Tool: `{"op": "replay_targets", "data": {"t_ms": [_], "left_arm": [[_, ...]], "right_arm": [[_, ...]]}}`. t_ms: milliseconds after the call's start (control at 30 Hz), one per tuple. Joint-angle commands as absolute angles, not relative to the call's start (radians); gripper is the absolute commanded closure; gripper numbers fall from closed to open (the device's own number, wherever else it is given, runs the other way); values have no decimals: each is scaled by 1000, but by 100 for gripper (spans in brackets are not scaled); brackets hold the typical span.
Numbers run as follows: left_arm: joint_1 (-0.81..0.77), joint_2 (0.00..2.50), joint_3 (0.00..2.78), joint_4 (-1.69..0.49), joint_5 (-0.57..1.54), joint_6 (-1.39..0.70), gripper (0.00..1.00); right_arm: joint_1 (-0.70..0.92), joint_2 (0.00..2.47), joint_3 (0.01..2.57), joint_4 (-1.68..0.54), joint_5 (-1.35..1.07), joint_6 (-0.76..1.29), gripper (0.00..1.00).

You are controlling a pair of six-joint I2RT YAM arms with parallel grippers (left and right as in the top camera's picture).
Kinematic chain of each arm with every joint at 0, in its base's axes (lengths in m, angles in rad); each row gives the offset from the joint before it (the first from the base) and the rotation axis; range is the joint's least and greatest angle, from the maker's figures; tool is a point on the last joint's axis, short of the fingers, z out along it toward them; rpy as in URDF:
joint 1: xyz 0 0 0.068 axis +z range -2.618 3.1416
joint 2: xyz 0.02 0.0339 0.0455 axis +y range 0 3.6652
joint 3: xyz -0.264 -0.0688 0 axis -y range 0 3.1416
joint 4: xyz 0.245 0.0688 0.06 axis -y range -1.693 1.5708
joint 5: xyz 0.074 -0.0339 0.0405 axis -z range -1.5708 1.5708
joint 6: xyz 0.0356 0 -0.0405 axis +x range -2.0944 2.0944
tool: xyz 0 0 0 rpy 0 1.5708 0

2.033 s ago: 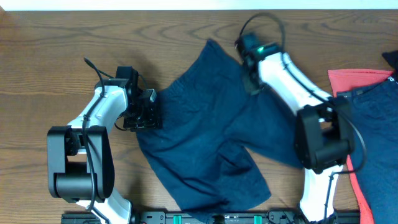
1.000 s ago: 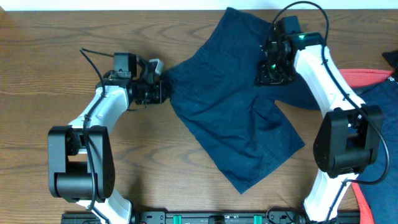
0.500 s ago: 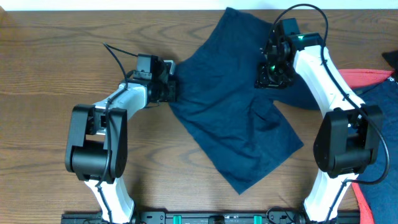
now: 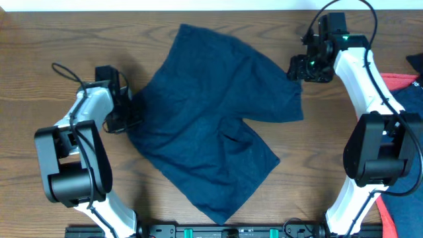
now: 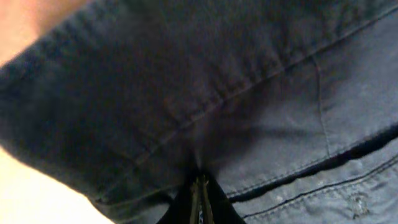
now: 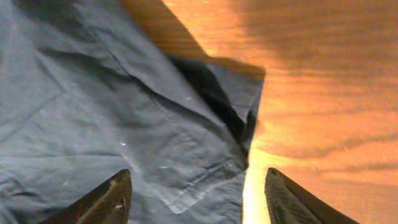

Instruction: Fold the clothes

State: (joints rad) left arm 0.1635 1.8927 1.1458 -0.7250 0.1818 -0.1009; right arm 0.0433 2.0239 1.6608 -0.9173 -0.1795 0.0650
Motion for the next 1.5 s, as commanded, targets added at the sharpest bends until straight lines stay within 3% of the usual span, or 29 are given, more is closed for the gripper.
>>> {"op": "replay_targets", "data": {"t_ms": [0,267,333,467,600,867,1033,1067,1133,1200,1300,1333,1467], "left_arm": [[174,1870,1111,-760,110,-80,94],[174,1761,1111,-785,111,-79,94],[174,1750,1111,-788,111,-79,94],[174,1748,1111,-807,111,-79,94],[174,1748,1111,-807,110,-79,94],[174,1748,1111,-808,110,-79,94],[174,1748,1111,-821,111,-72,94],[174,1748,1111,-822,111,-72,94],[174,1748,1111,-823,111,-72,94],[174,1748,1111,-823,111,-72,94],[174,1748,1111,-830,111,-72,90],[174,1748,1111,-832,111,-72,86],[174,1748,1111,-833,112,-72,77]], "right_arm": [[87,2035,1610,-905,-170,25,34],[125,2048,1447,-794,-117,142,36],[125,2048,1417,-742,-150,150,41],[122,2043,1413,-681,-166,179,84],[101,2015,1446,-643,-166,179,99],[17,1977,1544,-619,-126,178,99],[-44,1977,1545,-481,-89,196,99],[-54,1977,1545,-442,-89,207,94],[-70,1977,1545,-389,-89,210,57],[-83,1977,1545,-378,-89,210,50],[-99,1974,1546,-448,-90,210,17],[-102,1974,1546,-496,-93,210,16],[-103,1975,1545,-748,-199,204,30]]}}
